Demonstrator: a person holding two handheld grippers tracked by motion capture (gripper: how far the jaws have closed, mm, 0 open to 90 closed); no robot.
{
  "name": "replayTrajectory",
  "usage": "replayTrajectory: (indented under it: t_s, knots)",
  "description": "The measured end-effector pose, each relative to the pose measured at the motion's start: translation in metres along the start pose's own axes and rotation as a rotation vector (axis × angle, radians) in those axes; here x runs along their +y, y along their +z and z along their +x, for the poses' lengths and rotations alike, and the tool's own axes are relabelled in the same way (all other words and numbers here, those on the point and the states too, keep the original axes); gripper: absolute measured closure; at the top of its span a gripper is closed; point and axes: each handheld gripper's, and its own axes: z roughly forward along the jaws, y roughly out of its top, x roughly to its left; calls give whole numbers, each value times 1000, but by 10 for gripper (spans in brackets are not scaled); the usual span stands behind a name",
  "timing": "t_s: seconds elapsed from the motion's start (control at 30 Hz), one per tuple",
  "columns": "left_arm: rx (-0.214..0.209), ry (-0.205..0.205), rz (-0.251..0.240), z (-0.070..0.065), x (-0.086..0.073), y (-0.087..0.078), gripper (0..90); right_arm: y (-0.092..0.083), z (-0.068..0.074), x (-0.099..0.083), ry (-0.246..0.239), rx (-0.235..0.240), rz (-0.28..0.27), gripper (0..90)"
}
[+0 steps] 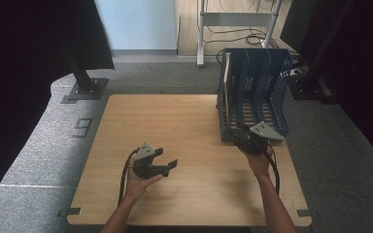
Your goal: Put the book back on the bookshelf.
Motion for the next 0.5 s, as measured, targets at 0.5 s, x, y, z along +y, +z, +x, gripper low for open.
replayTrajectory:
  t_s: [0.5]
  knots:
    - [-7, -21, 17, 2, -11, 5, 205, -26, 7, -44, 32, 45, 70, 472]
